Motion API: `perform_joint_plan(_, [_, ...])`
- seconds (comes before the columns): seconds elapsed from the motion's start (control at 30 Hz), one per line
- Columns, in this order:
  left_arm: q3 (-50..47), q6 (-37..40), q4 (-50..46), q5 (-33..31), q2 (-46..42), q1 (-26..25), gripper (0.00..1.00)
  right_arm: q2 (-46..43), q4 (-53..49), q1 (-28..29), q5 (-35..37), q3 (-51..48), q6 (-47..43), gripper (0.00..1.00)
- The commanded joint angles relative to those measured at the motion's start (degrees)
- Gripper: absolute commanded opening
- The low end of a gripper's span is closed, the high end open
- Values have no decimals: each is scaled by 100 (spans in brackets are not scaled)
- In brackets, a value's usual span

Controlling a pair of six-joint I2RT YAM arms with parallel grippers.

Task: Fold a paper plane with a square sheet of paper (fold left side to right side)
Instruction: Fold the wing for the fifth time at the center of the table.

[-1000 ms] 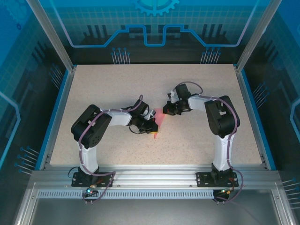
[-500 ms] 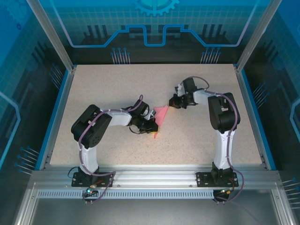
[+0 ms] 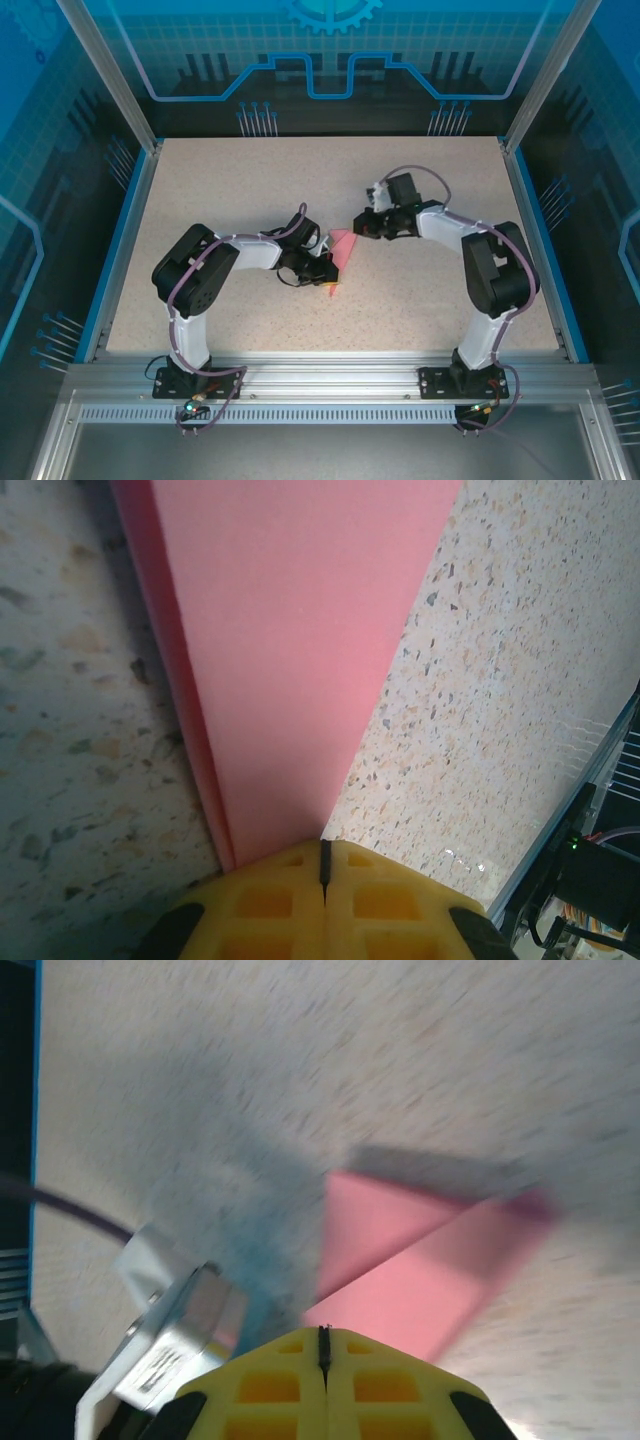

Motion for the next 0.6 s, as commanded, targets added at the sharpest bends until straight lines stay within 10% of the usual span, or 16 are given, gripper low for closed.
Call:
perform_joint_plan(0.0, [-93, 190, -528, -227, -9, -109, 0, 165, 241, 305, -285, -207, 391, 3])
perform_joint_plan(0.57, [37, 96, -646, 139, -696, -105, 4, 1241, -553, 568, 137, 193, 539, 3])
